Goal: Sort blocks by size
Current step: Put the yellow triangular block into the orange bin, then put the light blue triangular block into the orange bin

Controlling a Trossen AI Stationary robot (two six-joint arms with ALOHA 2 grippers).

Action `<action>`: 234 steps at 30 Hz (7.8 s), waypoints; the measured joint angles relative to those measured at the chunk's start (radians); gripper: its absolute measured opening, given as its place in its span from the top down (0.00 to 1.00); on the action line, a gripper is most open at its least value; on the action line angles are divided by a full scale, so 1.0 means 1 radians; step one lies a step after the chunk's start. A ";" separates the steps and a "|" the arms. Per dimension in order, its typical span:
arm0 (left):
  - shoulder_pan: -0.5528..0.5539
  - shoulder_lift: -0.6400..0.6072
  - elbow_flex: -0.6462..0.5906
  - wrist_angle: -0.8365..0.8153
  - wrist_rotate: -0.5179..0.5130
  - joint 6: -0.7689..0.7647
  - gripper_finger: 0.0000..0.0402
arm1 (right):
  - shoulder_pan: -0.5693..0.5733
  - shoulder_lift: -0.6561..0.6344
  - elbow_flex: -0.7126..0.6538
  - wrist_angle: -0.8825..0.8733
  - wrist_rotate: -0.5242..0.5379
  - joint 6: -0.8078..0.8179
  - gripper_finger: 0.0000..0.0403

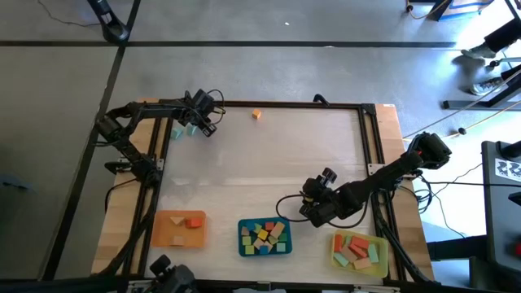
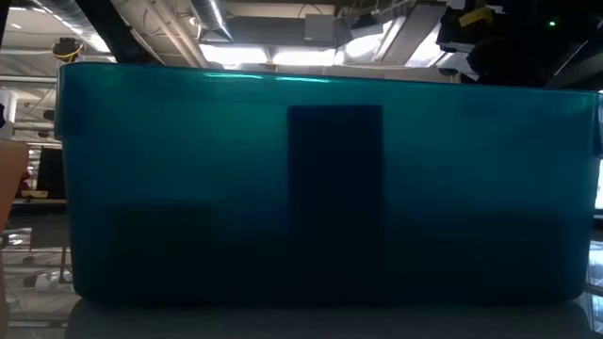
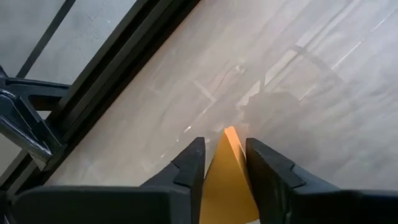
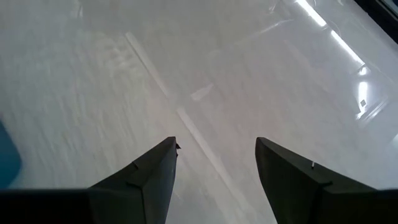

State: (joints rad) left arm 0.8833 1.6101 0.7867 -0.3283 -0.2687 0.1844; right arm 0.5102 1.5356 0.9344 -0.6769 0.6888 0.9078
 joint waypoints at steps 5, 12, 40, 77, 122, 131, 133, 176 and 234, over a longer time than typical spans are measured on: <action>-0.017 -0.005 0.000 -0.009 -0.003 0.004 0.80 | 0.000 0.000 0.000 -0.001 0.000 -0.020 0.46; -0.067 -0.084 -0.002 -0.051 0.002 0.003 0.80 | 0.000 0.000 0.000 -0.005 -0.020 -0.026 0.46; -0.783 -0.689 -0.001 -0.385 0.079 -0.434 0.80 | 0.000 0.000 0.000 -0.004 -0.019 -0.026 0.46; -1.708 -0.595 -0.063 -0.499 0.128 -1.378 0.79 | 0.000 0.000 0.000 -0.001 -0.052 -0.022 0.46; -1.167 -0.598 0.000 -0.446 -0.148 -0.746 0.57 | 0.000 0.000 0.000 0.053 -0.034 -0.023 0.46; -0.886 -0.598 0.000 -0.445 -0.392 -0.644 0.57 | 0.000 0.000 0.000 0.079 -0.032 -0.026 0.46; -0.822 -0.598 -0.010 -0.441 -0.428 -0.653 0.57 | 0.000 0.000 0.000 0.079 -0.018 -0.026 0.46; -0.005 -0.164 -0.119 -0.168 -0.065 -0.394 0.41 | 0.000 0.000 0.000 0.085 0.028 -0.050 0.46; -1.384 -0.775 -0.084 -0.524 0.223 -1.101 0.69 | 0.000 0.000 0.000 0.085 0.026 -0.051 0.46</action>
State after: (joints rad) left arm -0.5008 0.8353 0.7025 -0.8524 -0.0460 -0.9166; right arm 0.5098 1.5356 0.9348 -0.5919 0.7151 0.8570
